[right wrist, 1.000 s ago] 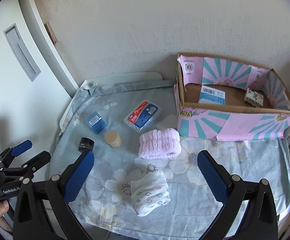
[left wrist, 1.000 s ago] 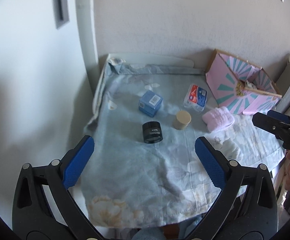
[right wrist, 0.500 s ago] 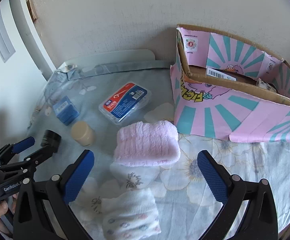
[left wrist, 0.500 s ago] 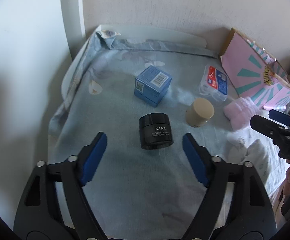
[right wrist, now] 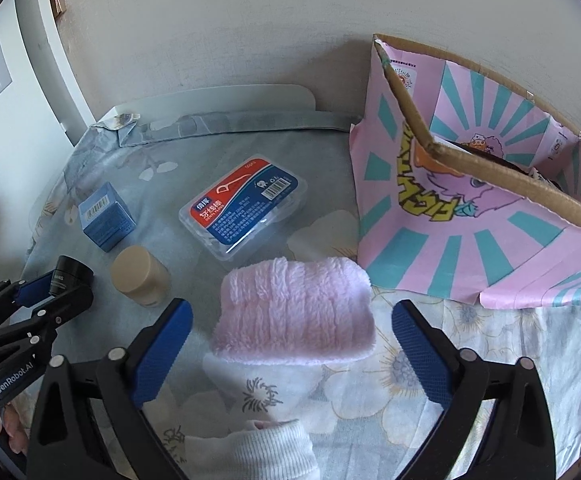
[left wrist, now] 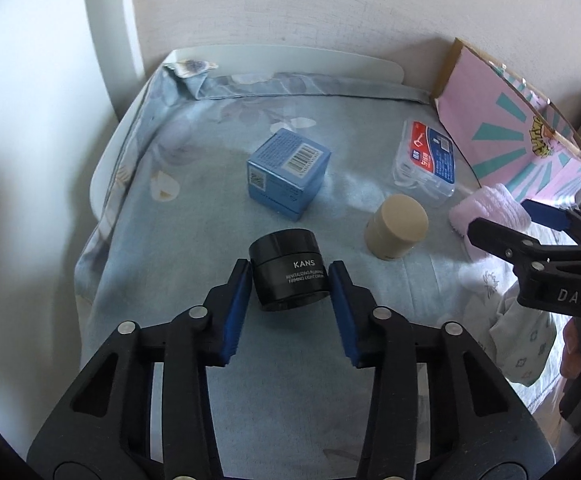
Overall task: Organize objects
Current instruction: 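Grasp the black KANS jar with left gripper while right gripper grasps the pink towel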
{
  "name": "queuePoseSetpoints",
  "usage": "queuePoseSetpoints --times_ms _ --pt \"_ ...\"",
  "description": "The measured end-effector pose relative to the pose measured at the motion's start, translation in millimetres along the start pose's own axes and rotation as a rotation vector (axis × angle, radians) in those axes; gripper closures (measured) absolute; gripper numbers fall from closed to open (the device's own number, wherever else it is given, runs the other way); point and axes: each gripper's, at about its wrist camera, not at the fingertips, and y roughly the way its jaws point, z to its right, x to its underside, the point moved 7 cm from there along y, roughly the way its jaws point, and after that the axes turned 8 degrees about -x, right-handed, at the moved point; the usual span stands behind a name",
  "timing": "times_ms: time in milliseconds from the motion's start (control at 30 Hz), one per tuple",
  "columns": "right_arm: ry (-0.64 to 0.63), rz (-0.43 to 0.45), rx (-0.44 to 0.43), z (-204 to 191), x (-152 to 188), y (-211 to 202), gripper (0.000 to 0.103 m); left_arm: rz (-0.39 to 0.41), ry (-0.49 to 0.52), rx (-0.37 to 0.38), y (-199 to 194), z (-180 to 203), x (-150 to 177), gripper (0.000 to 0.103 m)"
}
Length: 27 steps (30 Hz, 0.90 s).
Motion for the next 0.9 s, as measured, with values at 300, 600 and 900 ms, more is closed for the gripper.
queuePoseSetpoints --times_ms 300,600,900 --pt "0.017 -0.006 -0.005 1.4 -1.4 1.3 0.038 -0.002 -0.038 0.02 -2.5 -0.9 -2.7 0.067" --pt "0.05 0.014 -0.03 -0.3 -3.2 -11.3 0.05 0.022 -0.065 0.026 -13.6 -0.7 -8.6 0.067" --pt "0.044 0.036 -0.061 -10.7 -7.2 -26.3 0.051 0.048 -0.087 0.035 -30.8 0.2 -17.2 0.067"
